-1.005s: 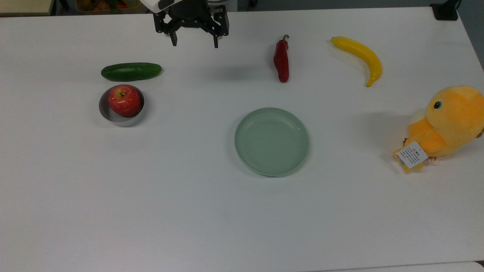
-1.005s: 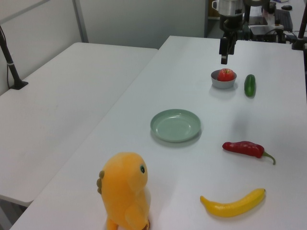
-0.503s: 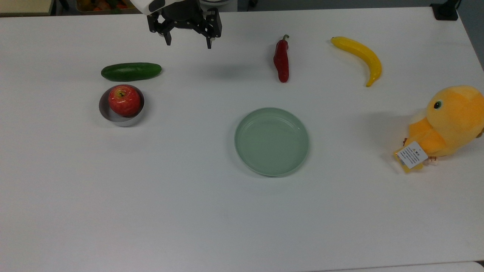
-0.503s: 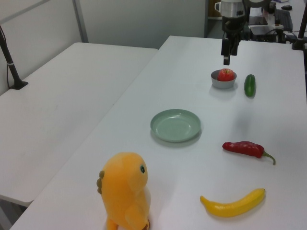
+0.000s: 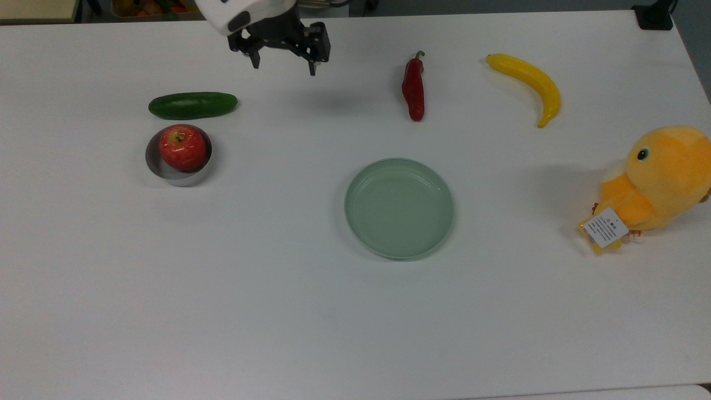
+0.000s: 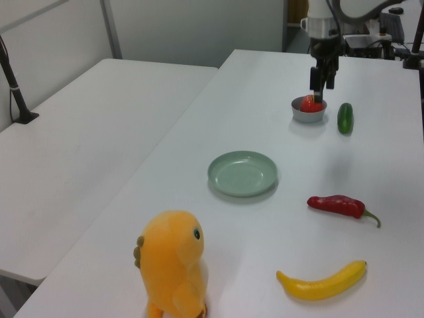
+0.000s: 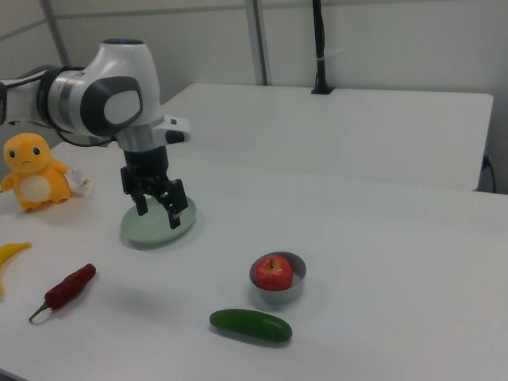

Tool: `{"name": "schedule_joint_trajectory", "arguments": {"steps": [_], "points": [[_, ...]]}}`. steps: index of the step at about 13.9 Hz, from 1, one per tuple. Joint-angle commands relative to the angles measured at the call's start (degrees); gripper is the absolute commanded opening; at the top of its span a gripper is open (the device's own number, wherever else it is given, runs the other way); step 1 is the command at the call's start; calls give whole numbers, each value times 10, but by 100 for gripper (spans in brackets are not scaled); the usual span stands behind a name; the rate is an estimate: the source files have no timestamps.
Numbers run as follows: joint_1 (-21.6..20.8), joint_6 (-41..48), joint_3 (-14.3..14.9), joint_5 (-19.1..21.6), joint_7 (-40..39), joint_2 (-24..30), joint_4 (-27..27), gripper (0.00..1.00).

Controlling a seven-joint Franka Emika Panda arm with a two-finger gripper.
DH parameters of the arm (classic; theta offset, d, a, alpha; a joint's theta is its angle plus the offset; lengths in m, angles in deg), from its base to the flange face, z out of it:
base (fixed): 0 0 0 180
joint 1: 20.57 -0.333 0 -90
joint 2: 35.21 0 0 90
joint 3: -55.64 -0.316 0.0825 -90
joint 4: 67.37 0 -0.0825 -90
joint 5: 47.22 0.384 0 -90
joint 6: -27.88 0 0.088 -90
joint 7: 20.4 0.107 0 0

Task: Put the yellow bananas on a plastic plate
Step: 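Move the gripper past the red pepper toward the yellow banana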

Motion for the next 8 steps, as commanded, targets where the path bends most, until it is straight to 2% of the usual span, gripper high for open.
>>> {"name": "schedule_joint_trajectory", "arguments": {"steps": [1,4,8], "points": [[-31,-27,-29,0,21,14,-26,100],[-75,-25,-65,1,34,13,-27,100],[-117,-37,-153,-4,58,-14,-16,100]]}}
